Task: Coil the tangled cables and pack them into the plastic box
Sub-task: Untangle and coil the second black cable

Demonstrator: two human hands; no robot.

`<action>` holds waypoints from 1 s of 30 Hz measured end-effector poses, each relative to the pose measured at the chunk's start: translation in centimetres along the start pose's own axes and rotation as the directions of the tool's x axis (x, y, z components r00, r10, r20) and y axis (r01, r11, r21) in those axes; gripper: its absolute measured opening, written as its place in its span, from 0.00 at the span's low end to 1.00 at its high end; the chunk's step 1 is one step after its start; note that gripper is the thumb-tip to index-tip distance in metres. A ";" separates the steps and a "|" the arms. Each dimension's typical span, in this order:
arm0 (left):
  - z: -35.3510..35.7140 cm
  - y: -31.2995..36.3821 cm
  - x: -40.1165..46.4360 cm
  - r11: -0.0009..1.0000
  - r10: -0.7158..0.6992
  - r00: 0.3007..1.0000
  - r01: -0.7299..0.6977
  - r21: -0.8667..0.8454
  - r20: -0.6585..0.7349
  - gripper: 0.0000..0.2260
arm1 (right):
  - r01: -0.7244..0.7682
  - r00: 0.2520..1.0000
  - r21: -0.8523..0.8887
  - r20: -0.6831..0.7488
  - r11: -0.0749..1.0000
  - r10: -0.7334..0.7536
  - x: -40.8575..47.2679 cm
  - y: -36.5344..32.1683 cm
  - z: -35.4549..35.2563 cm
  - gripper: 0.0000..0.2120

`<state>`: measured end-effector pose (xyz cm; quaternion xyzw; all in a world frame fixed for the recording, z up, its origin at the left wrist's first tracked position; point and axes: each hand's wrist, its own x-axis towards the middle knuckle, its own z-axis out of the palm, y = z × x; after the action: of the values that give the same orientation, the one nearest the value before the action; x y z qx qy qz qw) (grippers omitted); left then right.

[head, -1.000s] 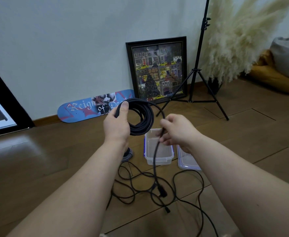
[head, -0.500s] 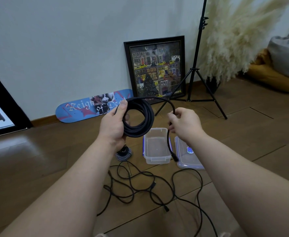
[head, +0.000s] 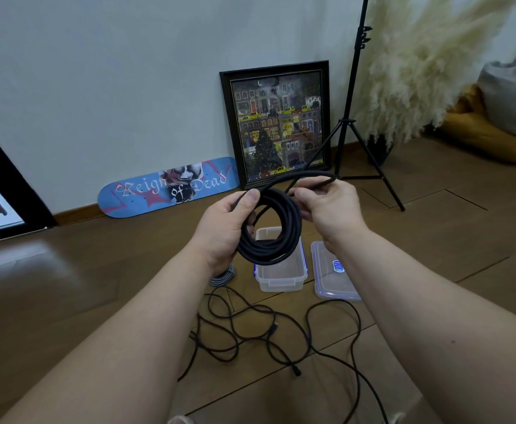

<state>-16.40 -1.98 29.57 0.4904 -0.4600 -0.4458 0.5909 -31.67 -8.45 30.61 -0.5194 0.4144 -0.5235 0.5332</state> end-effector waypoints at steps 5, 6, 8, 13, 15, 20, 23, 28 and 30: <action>0.0 -0.4 0.0 0.984 0.059 0.998 -0.053 0.172 -0.030 0.08 | -0.123 0.986 -0.065 0.106 0.990 0.130 -0.2 0.3 -0.1 0.07; -0.1 -0.5 0.0 0.979 0.060 0.997 -0.050 0.197 -0.045 0.08 | -0.135 0.983 -0.083 0.115 0.987 0.144 -0.2 0.4 -0.1 0.09; -0.1 -0.7 0.0 0.982 0.047 0.997 -0.037 0.183 -0.054 0.07 | -0.139 0.981 -0.097 0.121 0.986 0.150 -0.1 0.4 -0.2 0.10; 0.6 -0.6 -0.1 0.994 0.025 0.998 -0.020 0.106 -0.050 0.07 | -0.162 0.985 -0.003 0.065 0.987 0.162 -0.3 0.5 0.0 0.09; 0.7 -0.6 0.0 0.993 0.036 0.997 -0.028 0.118 -0.069 0.06 | -0.170 0.985 0.049 0.037 0.984 0.169 -0.4 0.5 0.1 0.08; 0.7 -0.6 0.1 0.995 0.036 0.996 -0.028 0.092 -0.087 0.07 | -0.190 0.982 0.102 0.038 0.976 0.187 -0.6 0.4 0.2 0.08; 0.5 -0.6 0.1 0.994 0.060 0.989 -0.047 0.097 -0.136 0.07 | -0.202 0.977 0.129 0.097 0.971 0.191 -0.6 -0.1 0.5 0.09; 0.2 -1.0 0.4 0.989 0.096 0.971 -0.069 0.128 -0.217 0.07 | -0.210 0.975 0.077 0.093 0.975 0.203 -0.5 0.1 0.4 0.11; -0.1 -1.1 0.6 0.988 0.116 0.956 -0.084 0.127 -0.270 0.06 | -0.023 0.998 -0.210 -0.066 0.977 0.010 -0.4 -0.1 0.0 0.11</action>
<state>-16.25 -2.67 28.53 0.5568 -0.4217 -0.3153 0.6424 -31.70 -8.05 30.63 -0.5524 0.4887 -0.4888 0.4659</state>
